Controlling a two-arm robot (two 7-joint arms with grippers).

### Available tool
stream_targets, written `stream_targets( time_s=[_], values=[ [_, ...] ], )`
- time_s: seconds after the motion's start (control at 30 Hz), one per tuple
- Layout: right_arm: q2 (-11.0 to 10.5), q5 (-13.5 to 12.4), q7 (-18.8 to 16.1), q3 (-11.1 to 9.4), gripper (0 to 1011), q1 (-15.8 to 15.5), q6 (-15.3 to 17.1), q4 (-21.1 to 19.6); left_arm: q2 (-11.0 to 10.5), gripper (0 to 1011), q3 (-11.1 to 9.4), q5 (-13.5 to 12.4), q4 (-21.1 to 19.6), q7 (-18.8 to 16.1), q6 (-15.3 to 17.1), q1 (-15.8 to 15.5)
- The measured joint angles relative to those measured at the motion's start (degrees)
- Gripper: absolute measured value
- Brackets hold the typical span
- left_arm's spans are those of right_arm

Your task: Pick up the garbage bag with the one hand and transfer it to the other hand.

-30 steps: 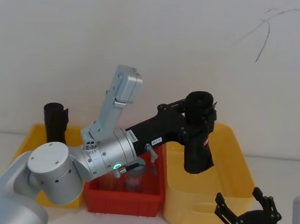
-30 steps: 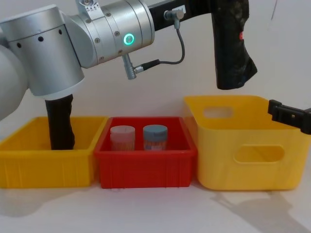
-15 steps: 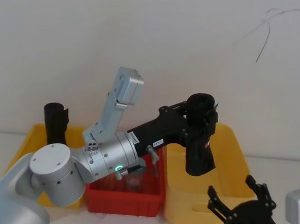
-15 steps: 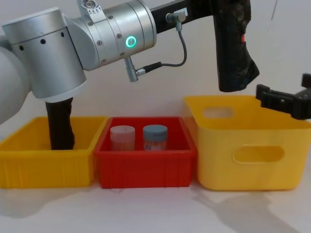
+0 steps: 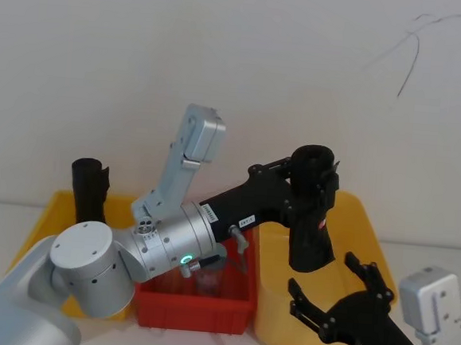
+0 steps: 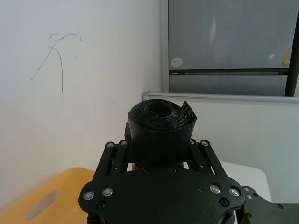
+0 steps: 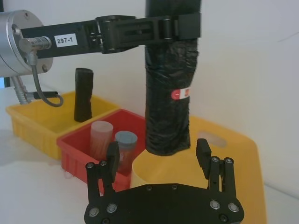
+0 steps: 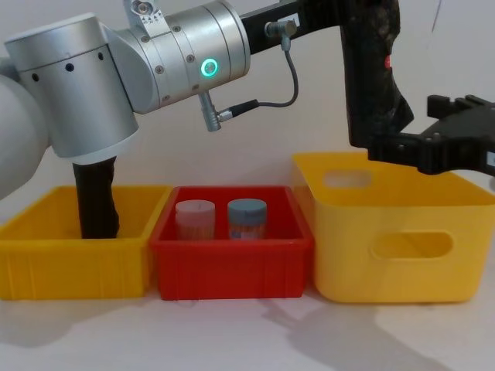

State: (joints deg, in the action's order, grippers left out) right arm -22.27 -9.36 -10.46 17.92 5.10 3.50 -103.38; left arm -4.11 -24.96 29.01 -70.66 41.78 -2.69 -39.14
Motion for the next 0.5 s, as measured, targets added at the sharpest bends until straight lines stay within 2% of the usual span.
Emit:
stream_targets(
  time_s=[0.23,0.5],
  values=[
    [1.1,0.9,-0.9,1.0,1000,2.5,2.0,1.3,0.0,486,0.0,0.0,0.0,0.0,0.0,0.0],
    [2.3,1.4,-1.0,1.1,1000,4.6,3.1,2.9,0.0,486,0.0,0.1,0.0,0.0,0.0,0.0]
  ],
)
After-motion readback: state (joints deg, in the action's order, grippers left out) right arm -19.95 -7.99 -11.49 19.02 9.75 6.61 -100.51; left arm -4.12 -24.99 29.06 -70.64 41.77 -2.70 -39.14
